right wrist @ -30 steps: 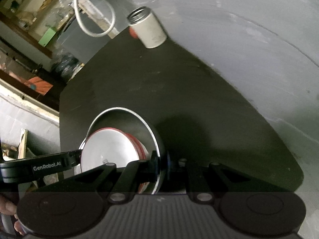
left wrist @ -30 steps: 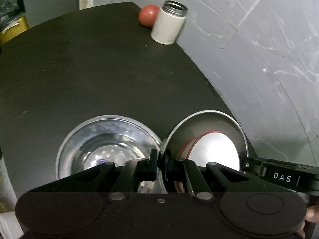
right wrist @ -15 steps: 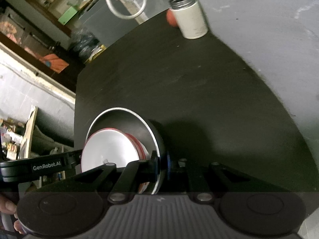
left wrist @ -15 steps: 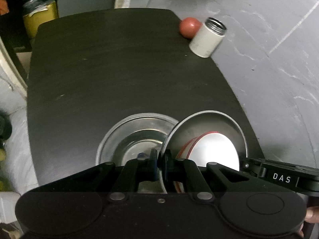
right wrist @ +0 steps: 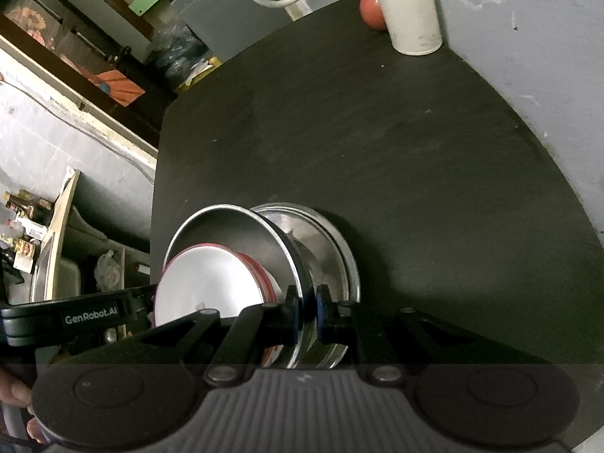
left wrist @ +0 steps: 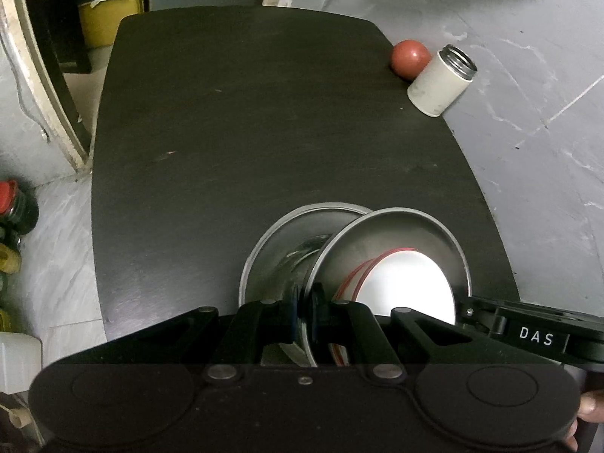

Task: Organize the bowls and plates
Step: 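Carry the steel mixing bowl over the steel plate stack, then lower the steel mixing bowl onto the steel plate stack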

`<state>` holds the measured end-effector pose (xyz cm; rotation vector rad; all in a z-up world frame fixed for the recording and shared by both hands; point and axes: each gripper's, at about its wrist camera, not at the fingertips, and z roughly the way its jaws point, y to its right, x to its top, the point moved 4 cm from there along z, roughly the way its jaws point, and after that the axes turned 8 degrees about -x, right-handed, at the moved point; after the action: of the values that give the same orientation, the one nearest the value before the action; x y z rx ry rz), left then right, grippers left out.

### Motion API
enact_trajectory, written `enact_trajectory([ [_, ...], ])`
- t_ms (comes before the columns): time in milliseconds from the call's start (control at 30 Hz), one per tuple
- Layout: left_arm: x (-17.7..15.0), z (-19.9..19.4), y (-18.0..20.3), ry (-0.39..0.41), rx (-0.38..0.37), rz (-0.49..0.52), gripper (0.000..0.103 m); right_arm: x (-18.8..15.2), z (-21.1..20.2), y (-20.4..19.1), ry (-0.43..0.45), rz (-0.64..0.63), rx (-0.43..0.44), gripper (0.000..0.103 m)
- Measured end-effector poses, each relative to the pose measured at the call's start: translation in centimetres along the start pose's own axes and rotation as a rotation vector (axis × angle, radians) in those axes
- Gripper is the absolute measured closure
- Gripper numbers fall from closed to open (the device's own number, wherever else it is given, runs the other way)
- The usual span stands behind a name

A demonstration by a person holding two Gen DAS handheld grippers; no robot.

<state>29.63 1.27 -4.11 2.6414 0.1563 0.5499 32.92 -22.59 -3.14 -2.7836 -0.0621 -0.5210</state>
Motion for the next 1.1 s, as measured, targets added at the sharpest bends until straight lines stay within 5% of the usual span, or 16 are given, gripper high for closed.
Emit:
enact_trajectory([
  [1100, 0.4, 1.4, -2.0, -0.016, -0.004, -0.057, 0.097, 0.8, 1.5, -1.7, -0.026, -0.019, -0.028, 0.093],
])
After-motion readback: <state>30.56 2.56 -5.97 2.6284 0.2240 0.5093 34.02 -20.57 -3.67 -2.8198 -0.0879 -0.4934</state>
